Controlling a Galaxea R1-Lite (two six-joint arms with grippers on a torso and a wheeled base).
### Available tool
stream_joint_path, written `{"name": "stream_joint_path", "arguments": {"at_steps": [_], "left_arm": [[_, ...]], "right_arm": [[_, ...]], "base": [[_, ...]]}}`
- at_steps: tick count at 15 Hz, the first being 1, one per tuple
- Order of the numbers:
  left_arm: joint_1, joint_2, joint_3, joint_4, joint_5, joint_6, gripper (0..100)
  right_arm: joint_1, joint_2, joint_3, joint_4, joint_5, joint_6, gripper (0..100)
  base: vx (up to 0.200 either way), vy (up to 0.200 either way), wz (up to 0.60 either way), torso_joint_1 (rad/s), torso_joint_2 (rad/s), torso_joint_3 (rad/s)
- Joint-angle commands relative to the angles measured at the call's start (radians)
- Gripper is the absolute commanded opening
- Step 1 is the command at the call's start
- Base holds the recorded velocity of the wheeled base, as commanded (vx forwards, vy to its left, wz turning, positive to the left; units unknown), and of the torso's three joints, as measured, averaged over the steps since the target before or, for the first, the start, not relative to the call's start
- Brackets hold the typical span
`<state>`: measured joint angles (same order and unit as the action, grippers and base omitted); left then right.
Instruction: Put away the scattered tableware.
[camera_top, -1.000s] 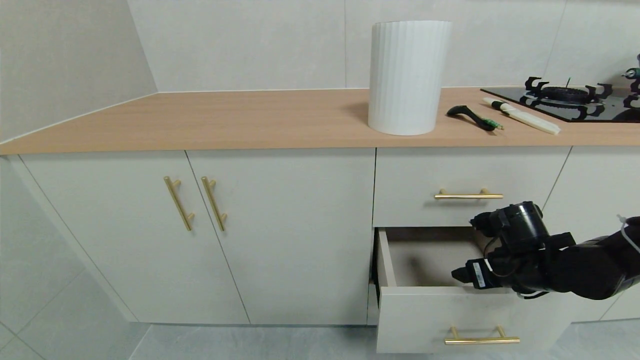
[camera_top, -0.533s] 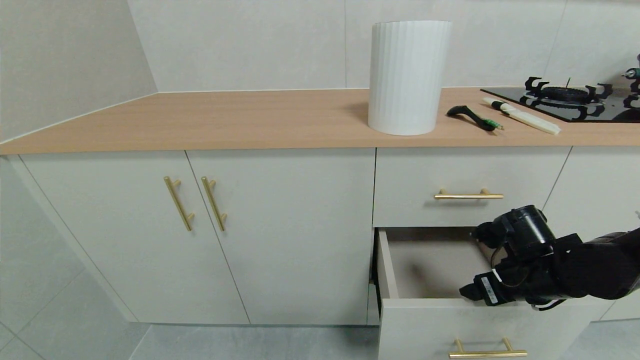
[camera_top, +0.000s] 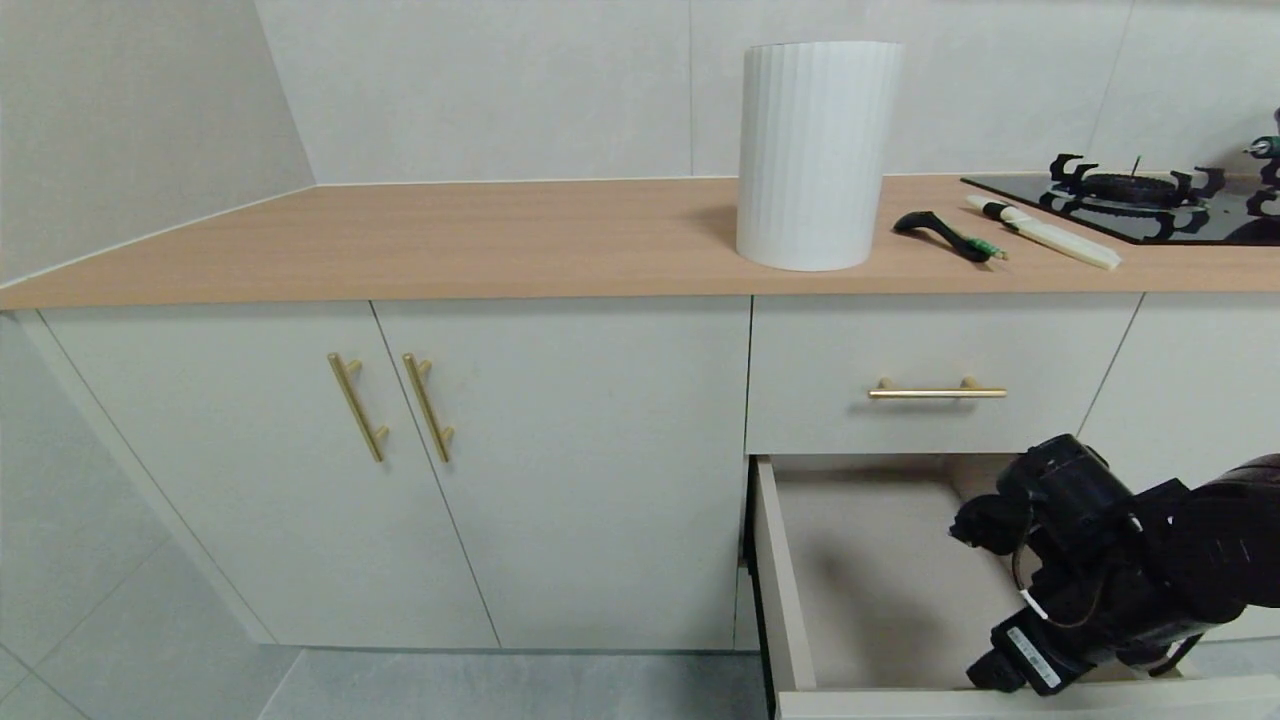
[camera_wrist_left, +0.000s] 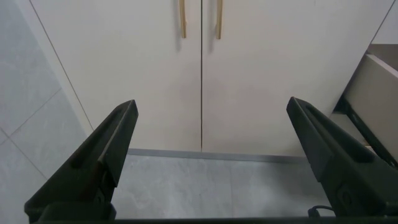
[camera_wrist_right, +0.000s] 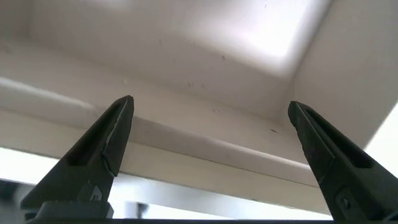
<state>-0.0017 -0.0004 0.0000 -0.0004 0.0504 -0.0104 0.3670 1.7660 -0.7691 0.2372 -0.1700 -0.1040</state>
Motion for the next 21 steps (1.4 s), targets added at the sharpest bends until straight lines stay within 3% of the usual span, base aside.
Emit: {"name": "stream_joint_path", "arguments": {"at_steps": [1, 9, 13, 16, 17, 21], "left_arm": [[0.000, 0.000, 0.000, 0.000, 0.000, 0.000, 100], [0.000, 0.000, 0.000, 0.000, 0.000, 0.000, 100], [0.000, 0.000, 0.000, 0.000, 0.000, 0.000, 100], [0.000, 0.000, 0.000, -0.001, 0.000, 0.000, 100], [0.000, 0.000, 0.000, -0.001, 0.000, 0.000, 100], [0.000, 0.000, 0.000, 0.000, 0.000, 0.000, 100]], "right_arm": [[0.023, -0.037, 0.001, 0.051, 0.000, -0.026, 100], [0.112, -0.033, 0.002, 0.280, 0.000, -0.091, 100], [0.115, -0.026, -0.009, 0.280, -0.002, -0.091, 100], [0.084, -0.074, -0.093, 0.277, 0.001, 0.009, 100], [0.066, -0.102, -0.127, 0.257, 0.024, 0.072, 100], [-0.003, -0.166, -0.128, 0.116, 0.069, 0.079, 100]], "base": [[0.000, 0.000, 0.00, 0.000, 0.00, 0.000], [0.000, 0.000, 0.00, 0.000, 0.00, 0.000], [0.000, 0.000, 0.00, 0.000, 0.00, 0.000], [0.000, 0.000, 0.00, 0.000, 0.00, 0.000], [0.000, 0.000, 0.00, 0.000, 0.00, 0.000], [0.000, 0.000, 0.00, 0.000, 0.00, 0.000]]}}
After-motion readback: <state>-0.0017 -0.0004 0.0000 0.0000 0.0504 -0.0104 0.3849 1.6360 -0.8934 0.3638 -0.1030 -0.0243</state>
